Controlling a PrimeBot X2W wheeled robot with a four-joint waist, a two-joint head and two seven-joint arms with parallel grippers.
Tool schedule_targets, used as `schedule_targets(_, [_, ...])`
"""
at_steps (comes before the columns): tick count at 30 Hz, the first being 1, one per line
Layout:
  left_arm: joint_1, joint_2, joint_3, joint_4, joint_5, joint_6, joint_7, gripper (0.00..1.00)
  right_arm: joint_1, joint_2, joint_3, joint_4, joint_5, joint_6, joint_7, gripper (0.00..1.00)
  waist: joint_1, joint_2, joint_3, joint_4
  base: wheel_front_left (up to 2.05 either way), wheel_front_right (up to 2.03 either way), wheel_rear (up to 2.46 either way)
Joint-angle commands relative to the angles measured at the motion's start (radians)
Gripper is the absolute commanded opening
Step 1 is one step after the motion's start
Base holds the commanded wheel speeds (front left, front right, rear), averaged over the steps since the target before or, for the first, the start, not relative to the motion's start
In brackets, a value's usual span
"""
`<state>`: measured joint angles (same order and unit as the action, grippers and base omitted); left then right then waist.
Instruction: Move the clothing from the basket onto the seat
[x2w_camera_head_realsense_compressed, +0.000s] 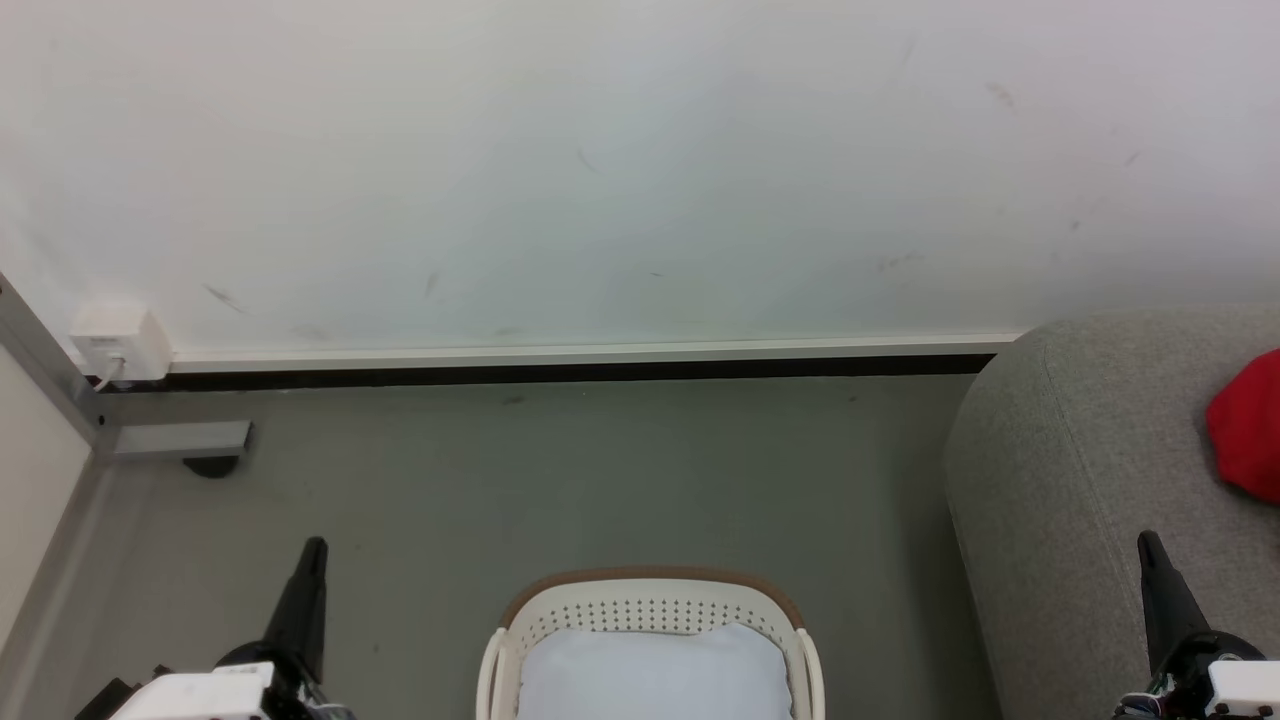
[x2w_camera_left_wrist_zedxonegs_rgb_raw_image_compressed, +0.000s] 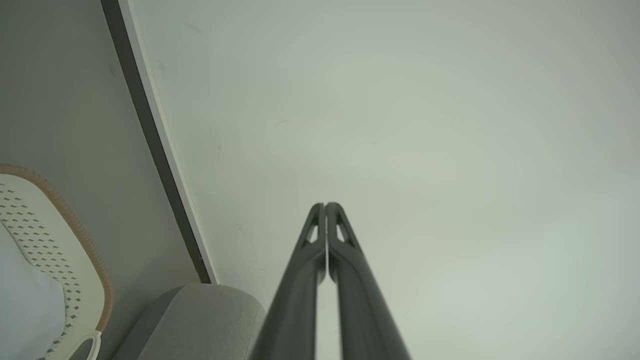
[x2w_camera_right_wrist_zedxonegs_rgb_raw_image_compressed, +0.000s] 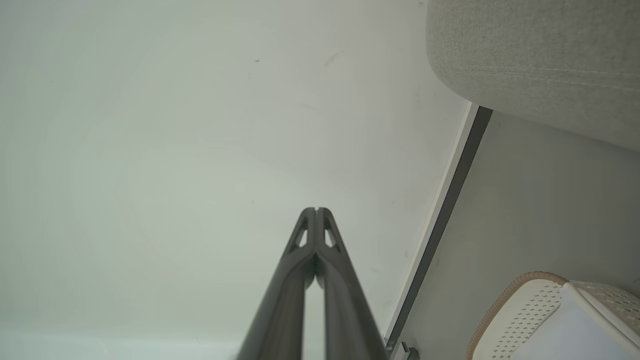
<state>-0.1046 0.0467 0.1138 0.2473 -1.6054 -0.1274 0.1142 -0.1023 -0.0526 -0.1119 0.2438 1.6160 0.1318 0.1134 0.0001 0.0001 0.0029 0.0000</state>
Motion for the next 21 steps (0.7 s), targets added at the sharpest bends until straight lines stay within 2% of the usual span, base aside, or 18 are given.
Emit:
schedule_targets(1, [-0.009, 0.007, 0.002, -0.003, -0.014, -0.006, 0.004, 0.00, -0.012, 0.002, -0.004, 0.003, -0.004, -0.002, 0.003, 0.00, -0.0001, -0.0001, 0.000, 0.000, 0.00, 0.00, 0.00])
schedule_targets(21, [-0.009, 0.007, 0.002, -0.003, -0.014, -0.006, 0.004, 0.00, -0.013, 0.002, -0.005, 0.003, -0.005, -0.002, 0.003, 0.00, -0.0001, -0.0001, 0.000, 0.000, 0.00, 0.00, 0.00])
